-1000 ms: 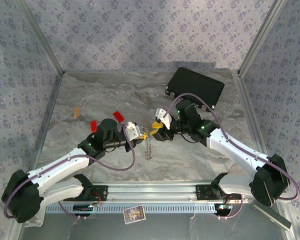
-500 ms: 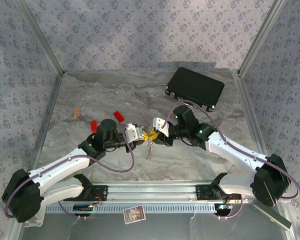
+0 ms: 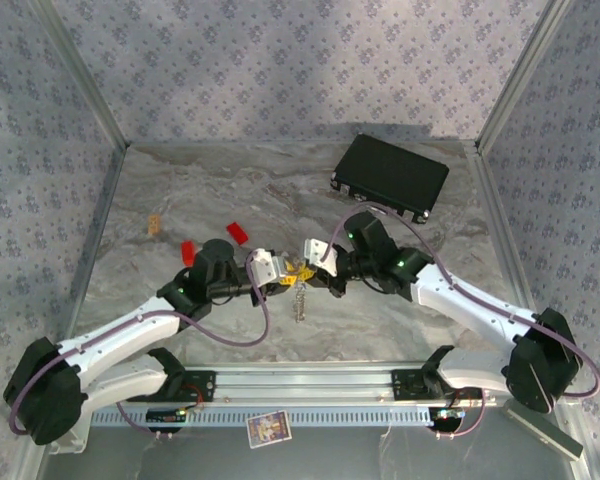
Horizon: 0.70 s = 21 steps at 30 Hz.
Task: Put the keys on the keyring
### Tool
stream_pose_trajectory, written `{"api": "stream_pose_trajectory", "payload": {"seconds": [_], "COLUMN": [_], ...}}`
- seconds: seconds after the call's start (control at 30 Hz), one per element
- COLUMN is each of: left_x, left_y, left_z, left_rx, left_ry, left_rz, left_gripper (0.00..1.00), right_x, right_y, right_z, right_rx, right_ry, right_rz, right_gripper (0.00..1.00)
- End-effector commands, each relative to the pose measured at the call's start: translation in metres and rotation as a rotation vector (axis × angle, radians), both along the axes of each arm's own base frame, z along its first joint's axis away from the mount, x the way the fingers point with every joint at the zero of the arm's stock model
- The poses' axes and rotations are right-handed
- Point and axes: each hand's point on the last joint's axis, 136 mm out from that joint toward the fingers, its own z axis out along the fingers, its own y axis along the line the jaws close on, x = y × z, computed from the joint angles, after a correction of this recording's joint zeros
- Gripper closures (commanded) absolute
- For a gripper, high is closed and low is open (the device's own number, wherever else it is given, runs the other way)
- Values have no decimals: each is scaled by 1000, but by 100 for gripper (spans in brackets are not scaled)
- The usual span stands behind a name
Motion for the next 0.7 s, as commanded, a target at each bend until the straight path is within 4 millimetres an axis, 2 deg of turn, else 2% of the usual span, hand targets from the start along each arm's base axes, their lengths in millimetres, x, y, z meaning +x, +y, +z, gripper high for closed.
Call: {"api": "stream_pose_trajectory", "payload": {"seconds": [0.0,0.23,0.43,0.67], "left_x": [8,2,-8,-12], "left_y": [3,-2,-4,-4], "left_z": [12,17,16,16], "left_rx": [31,17,3,1], "left_ry": [-30,-26,-9,-6], "left_rz": [39,4,-39,-60], "left_gripper": [79,81,72,71], "right_x": [-1,3,10,4], "right_y": [0,4,6,7], "right_z": [12,12,15,14], "right_rx": [-58,-153,-161,-158], "right_ry": [-52,-106,-130,-137], "right_rz": [27,33,5,29], "right_gripper": [100,100,100,100]}}
